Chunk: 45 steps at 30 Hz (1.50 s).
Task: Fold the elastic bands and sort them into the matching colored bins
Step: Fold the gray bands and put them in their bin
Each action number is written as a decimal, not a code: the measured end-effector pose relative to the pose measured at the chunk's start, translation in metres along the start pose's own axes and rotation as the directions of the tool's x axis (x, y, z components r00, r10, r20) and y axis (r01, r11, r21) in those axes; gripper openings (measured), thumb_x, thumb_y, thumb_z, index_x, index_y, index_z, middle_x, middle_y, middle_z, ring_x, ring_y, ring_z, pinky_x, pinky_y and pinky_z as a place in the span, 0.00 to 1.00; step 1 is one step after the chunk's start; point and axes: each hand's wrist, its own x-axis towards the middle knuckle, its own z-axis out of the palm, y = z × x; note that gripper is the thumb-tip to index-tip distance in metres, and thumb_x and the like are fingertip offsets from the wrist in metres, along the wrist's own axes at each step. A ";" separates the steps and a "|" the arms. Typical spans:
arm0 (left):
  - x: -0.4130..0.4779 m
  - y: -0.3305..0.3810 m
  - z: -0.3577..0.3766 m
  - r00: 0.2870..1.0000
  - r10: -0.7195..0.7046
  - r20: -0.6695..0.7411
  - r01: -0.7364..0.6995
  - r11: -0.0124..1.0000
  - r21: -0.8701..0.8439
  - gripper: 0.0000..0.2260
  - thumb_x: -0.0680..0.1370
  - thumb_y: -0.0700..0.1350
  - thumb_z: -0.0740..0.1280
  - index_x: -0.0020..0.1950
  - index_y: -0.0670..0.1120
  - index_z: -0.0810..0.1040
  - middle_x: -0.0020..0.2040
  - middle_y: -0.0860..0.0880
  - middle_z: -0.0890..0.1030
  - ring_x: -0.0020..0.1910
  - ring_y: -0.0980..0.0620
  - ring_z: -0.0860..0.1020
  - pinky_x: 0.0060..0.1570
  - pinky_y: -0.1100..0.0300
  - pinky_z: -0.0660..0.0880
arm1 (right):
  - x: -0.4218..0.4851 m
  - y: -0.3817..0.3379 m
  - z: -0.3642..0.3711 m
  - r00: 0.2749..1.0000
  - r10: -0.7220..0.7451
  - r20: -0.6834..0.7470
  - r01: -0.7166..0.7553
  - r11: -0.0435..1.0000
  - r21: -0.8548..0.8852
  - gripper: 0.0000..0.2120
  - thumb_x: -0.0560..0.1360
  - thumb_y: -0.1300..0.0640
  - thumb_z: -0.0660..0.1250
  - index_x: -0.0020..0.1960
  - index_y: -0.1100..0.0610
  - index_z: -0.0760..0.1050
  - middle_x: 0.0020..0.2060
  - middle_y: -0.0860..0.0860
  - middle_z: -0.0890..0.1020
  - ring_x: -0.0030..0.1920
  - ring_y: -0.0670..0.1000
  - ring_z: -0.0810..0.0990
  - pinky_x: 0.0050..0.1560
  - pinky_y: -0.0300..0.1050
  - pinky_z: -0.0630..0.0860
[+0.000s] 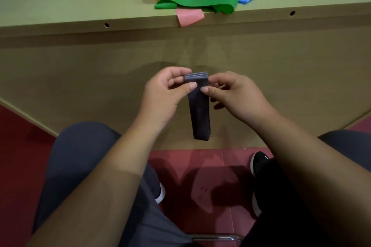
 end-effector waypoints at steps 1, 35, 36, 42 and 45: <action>0.000 -0.001 0.001 1.000 -0.007 -0.005 0.007 1.000 -0.011 0.14 0.77 0.33 0.75 0.60 0.46 0.82 0.52 0.49 0.88 0.53 0.56 0.84 0.54 0.59 0.80 | 0.000 0.000 0.000 1.000 -0.010 -0.011 0.010 1.000 0.014 0.06 0.78 0.58 0.78 0.55 0.54 0.86 0.50 0.59 0.81 0.43 0.57 0.86 0.40 0.48 0.85; -0.001 -0.003 0.010 0.991 0.113 0.067 -0.116 0.992 0.045 0.08 0.82 0.37 0.71 0.59 0.45 0.85 0.51 0.51 0.86 0.50 0.54 0.82 0.49 0.56 0.81 | 0.001 -0.003 0.007 0.994 0.106 0.040 -0.114 0.934 0.339 0.10 0.80 0.68 0.69 0.58 0.60 0.85 0.36 0.56 0.81 0.34 0.51 0.77 0.36 0.46 0.78; -0.001 -0.003 0.012 0.992 0.118 0.050 -0.120 0.992 0.036 0.08 0.82 0.37 0.71 0.59 0.44 0.85 0.52 0.51 0.86 0.51 0.54 0.83 0.51 0.57 0.81 | 0.001 -0.003 0.007 0.993 0.111 0.037 -0.117 0.929 0.351 0.11 0.80 0.68 0.69 0.58 0.60 0.85 0.34 0.55 0.80 0.34 0.51 0.77 0.36 0.47 0.78; -0.001 -0.002 0.018 0.990 0.132 -0.042 -0.130 0.990 0.047 0.05 0.84 0.39 0.69 0.56 0.40 0.84 0.52 0.49 0.87 0.51 0.57 0.83 0.51 0.56 0.81 | -0.003 -0.005 0.009 0.993 0.099 0.061 -0.115 0.918 0.379 0.12 0.81 0.65 0.70 0.61 0.56 0.85 0.31 0.51 0.78 0.33 0.49 0.76 0.38 0.48 0.78; 0.000 -0.004 0.018 0.995 0.103 -0.016 -0.102 0.994 0.046 0.06 0.84 0.42 0.69 0.56 0.43 0.85 0.53 0.50 0.87 0.54 0.53 0.84 0.57 0.47 0.81 | -0.004 -0.006 0.008 0.993 0.113 0.035 -0.118 0.917 0.380 0.11 0.81 0.66 0.70 0.59 0.55 0.85 0.32 0.52 0.80 0.33 0.50 0.76 0.39 0.48 0.78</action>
